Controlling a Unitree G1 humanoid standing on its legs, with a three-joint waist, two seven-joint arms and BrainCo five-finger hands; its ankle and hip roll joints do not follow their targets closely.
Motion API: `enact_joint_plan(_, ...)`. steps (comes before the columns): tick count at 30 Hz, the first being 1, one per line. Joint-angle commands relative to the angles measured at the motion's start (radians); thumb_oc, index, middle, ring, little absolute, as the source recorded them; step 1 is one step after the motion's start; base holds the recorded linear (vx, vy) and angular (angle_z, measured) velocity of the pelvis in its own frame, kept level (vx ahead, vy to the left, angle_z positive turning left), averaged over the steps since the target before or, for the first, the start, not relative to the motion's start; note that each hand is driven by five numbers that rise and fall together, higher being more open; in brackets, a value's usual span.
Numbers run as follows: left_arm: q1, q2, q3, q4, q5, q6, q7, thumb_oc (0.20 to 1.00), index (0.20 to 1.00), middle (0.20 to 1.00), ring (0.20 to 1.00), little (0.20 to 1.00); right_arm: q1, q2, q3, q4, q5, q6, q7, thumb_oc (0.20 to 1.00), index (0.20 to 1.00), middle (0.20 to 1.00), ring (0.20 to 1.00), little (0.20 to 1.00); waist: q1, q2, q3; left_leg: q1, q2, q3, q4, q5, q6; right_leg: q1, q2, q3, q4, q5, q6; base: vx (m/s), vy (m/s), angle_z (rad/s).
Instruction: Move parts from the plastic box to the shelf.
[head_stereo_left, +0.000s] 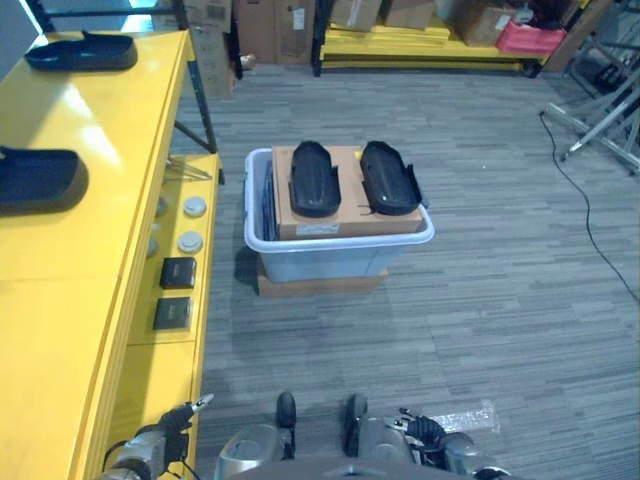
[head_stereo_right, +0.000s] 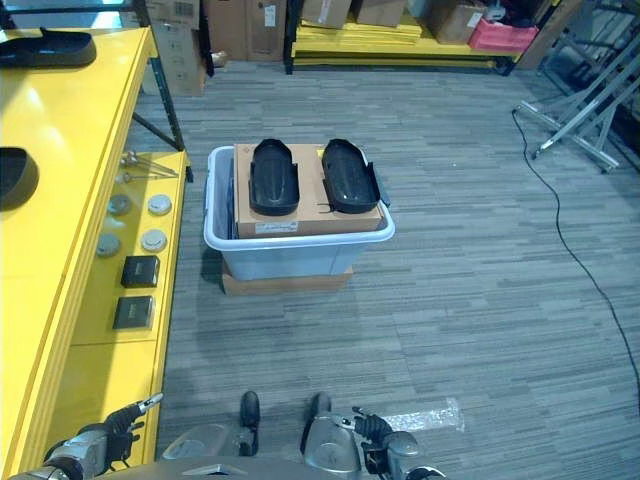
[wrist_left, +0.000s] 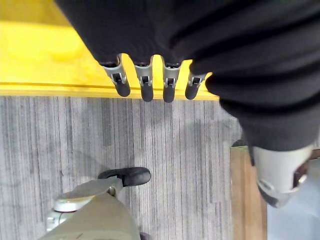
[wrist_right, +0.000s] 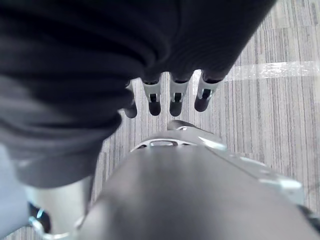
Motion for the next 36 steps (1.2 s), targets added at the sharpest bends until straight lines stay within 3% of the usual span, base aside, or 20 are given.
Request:
enact_joint_plan(1, 0.000, -0.022, 0.003, -0.007, -0.034, 0.002, -0.009, 1.000, 1.000, 1.000, 1.000, 1.000, -0.021, -0.039, 0.010, 0.013, -0.042, -0.006, -0.005, 1.000, 1.000, 1.000, 1.000, 1.000, -0.017, 0.007, 0.026, 0.033, 0.087, -0.023, 0.088, -0.149, -0.046, 0.068, 0.010, 0.034, -0.071, 0.137, 0.022, 0.26, -0.204, -0.08)
enact_joint_plan(4, 0.003, -0.033, 0.003, -0.008, -0.051, 0.004, 0.004, 1.000, 1.000, 1.000, 1.000, 1.000, -0.011, -0.041, 0.012, 0.010, -0.057, 0.000, 0.007, 1.000, 1.000, 1.000, 1.000, 1.000, -0.031, 0.001, 0.016, 0.044, 0.105, -0.026, 0.107, -0.173, -0.053, 0.077, 0.015, 0.055, -0.088, 0.130, 0.012, 0.27, -0.304, -0.01)
enact_joint_plan(8, 0.003, -0.055, 0.002, -0.015, -0.098, 0.001, 0.030, 1.000, 1.000, 1.000, 1.000, 1.000, -0.016, -0.047, 0.023, 0.004, -0.035, -0.002, 0.005, 1.000, 1.000, 1.000, 1.000, 1.000, -0.032, -0.022, 0.019, 0.019, 0.128, -0.049, 0.233, -0.202, -0.054, 0.089, 0.030, 0.050, -0.058, 0.100, -0.019, 0.23, -0.320, 0.20)
enact_joint_plan(11, -0.008, -0.083, 0.005, -0.019, -0.097, -0.021, 0.029, 1.000, 1.000, 1.000, 1.000, 1.000, -0.026, -0.062, 0.013, -0.014, -0.009, 0.020, -0.020, 1.000, 1.000, 1.000, 1.000, 1.000, -0.028, -0.041, 0.035, -0.073, 0.163, -0.040, 0.440, -0.136, -0.071, 0.129, 0.055, 0.032, -0.063, 0.072, -0.062, 0.16, -0.267, 0.27)
enact_joint_plan(13, -0.014, -0.092, 0.006, -0.031, -0.096, -0.009, 0.027, 1.000, 1.000, 1.000, 1.000, 1.000, -0.022, -0.074, -0.001, -0.018, -0.006, 0.017, -0.028, 1.000, 1.000, 1.000, 1.000, 1.000, -0.026, -0.043, 0.039, -0.121, 0.174, -0.010, 0.489, -0.114, -0.085, 0.159, 0.064, 0.011, -0.081, 0.062, -0.075, 0.14, -0.158, 0.14)
enact_joint_plan(14, -0.014, -0.096, 0.004, -0.035, -0.087, -0.003, 0.024, 1.000, 1.000, 1.000, 1.000, 1.000, -0.020, -0.078, -0.007, -0.019, -0.004, 0.012, -0.033, 1.000, 1.000, 1.000, 1.000, 1.000, -0.024, -0.043, 0.040, -0.130, 0.169, 0.003, 0.485, -0.117, -0.087, 0.169, 0.065, 0.005, -0.088, 0.059, -0.075, 0.23, -0.044, 0.19)
enact_joint_plan(15, -0.004, -0.107, -0.003, -0.033, -0.057, -0.002, 0.015, 1.000, 1.000, 1.000, 1.000, 1.000, -0.020, -0.085, -0.024, -0.024, 0.022, 0.000, -0.042, 1.000, 1.000, 1.000, 1.000, 1.000, -0.014, -0.028, 0.041, -0.145, 0.119, 0.052, 0.386, -0.127, -0.088, 0.192, 0.075, -0.014, -0.097, 0.050, -0.066, 0.19, -0.008, 0.33)
enact_joint_plan(17, -0.004, -0.107, -0.003, -0.033, -0.057, -0.002, 0.015, 1.000, 1.000, 1.000, 1.000, 1.000, -0.020, -0.085, -0.024, -0.024, 0.022, 0.000, -0.042, 1.000, 1.000, 1.000, 1.000, 1.000, -0.013, -0.029, 0.043, -0.141, 0.118, 0.052, 0.384, -0.126, -0.088, 0.194, 0.074, -0.014, -0.097, 0.050, -0.065, 0.14, 0.014, 0.45)
enact_joint_plan(18, 0.021, -0.106, -0.003, -0.022, -0.021, -0.015, 0.011, 1.000, 1.000, 1.000, 1.000, 1.000, -0.021, -0.087, -0.034, -0.035, 0.041, -0.012, -0.037, 1.000, 1.000, 1.000, 1.000, 1.000, 0.009, -0.015, 0.043, -0.166, 0.075, 0.075, 0.286, -0.106, -0.090, 0.221, 0.099, -0.017, -0.093, 0.031, -0.064, 0.19, 0.016, 0.18)
enact_joint_plan(21, 0.040, -0.098, -0.001, -0.015, -0.012, -0.026, 0.012, 1.000, 1.000, 1.000, 1.000, 1.000, -0.025, -0.082, -0.030, -0.041, 0.048, -0.016, -0.028, 1.000, 1.000, 1.000, 1.000, 1.000, 0.024, -0.014, 0.030, -0.161, 0.063, 0.081, 0.226, -0.099, -0.074, 0.226, 0.117, -0.019, -0.080, 0.008, -0.066, 0.15, 0.023, 0.02)
enact_joint_plan(24, 0.053, -0.076, 0.011, -0.017, 0.063, -0.001, 0.023, 1.000, 1.000, 1.000, 1.000, 1.000, -0.029, -0.078, -0.032, -0.052, 0.099, -0.084, -0.036, 1.000, 1.000, 1.000, 1.000, 1.000, 0.047, -0.020, 0.014, -0.136, 0.060, 0.088, 0.188, -0.102, -0.048, 0.214, 0.140, -0.058, 0.016, -0.043, -0.070, 0.11, 0.024, -0.19)
enact_joint_plan(27, 0.050, -0.040, 0.012, -0.010, 0.082, -0.011, 0.058, 1.000, 1.000, 1.000, 1.000, 1.000, -0.038, -0.093, -0.027, -0.098, 0.078, -0.169, -0.106, 1.000, 1.000, 1.000, 1.000, 1.000, 0.034, -0.006, 0.041, -0.085, 0.070, 0.062, 0.162, -0.119, -0.010, 0.093, 0.096, -0.044, 0.255, 0.001, -0.026, 0.05, 0.013, -0.09)
enact_joint_plan(28, 0.032, 0.001, 0.024, -0.031, -0.006, -0.030, 0.055, 1.000, 1.000, 1.000, 1.000, 1.000, -0.034, -0.109, -0.033, -0.189, 0.089, -0.195, -0.134, 1.000, 1.000, 1.000, 1.000, 1.000, 0.007, 0.009, 0.054, -0.051, 0.093, 0.026, 0.113, -0.111, -0.020, 0.060, 0.058, -0.005, 0.198, 0.026, -0.008, 0.07, -0.097, 0.04)
enact_joint_plan(30, 0.014, 0.021, 0.027, -0.046, -0.039, -0.029, 0.044, 1.000, 1.000, 1.000, 1.000, 1.000, -0.027, -0.121, -0.038, -0.243, 0.084, -0.235, -0.161, 1.000, 1.000, 1.000, 1.000, 1.000, -0.018, 0.010, 0.061, -0.040, 0.094, -0.005, 0.099, -0.110, -0.029, 0.063, 0.049, 0.039, 0.104, 0.045, 0.001, 0.06, -0.154, 0.58)
enact_joint_plan(33, -0.007, 0.043, 0.020, -0.066, -0.047, -0.033, 0.044, 1.000, 1.000, 1.000, 1.000, 1.000, -0.028, -0.141, -0.042, -0.311, 0.118, -0.220, -0.254, 1.000, 1.000, 1.000, 1.000, 1.000, -0.044, 0.009, 0.054, -0.050, 0.097, -0.029, 0.070, -0.100, -0.034, 0.066, 0.067, 0.111, -0.005, 0.061, -0.004, 0.05, -0.153, 0.66)
enact_joint_plan(34, -0.005, 0.039, 0.012, -0.069, -0.073, -0.040, 0.062, 1.000, 1.000, 1.000, 1.000, 1.000, -0.030, -0.162, -0.066, -0.375, 0.174, -0.240, -0.282, 1.000, 1.000, 1.000, 1.000, 1.000, -0.049, -0.005, 0.041, -0.061, 0.089, -0.038, 0.086, -0.105, -0.036, 0.069, 0.064, 0.118, -0.056, 0.086, 0.000, 0.12, -0.174, 0.59)
enact_joint_plan(36, 0.013, 0.036, 0.023, -0.087, -0.095, -0.033, 0.054, 1.000, 1.000, 1.000, 1.000, 1.000, -0.026, -0.181, -0.076, -0.478, 0.153, -0.214, -0.333, 1.000, 1.000, 1.000, 1.000, 1.000, -0.054, -0.008, 0.039, -0.060, 0.095, -0.026, 0.078, -0.102, -0.039, 0.077, 0.076, 0.123, -0.067, 0.079, -0.004, 0.12, -0.114, 0.17)
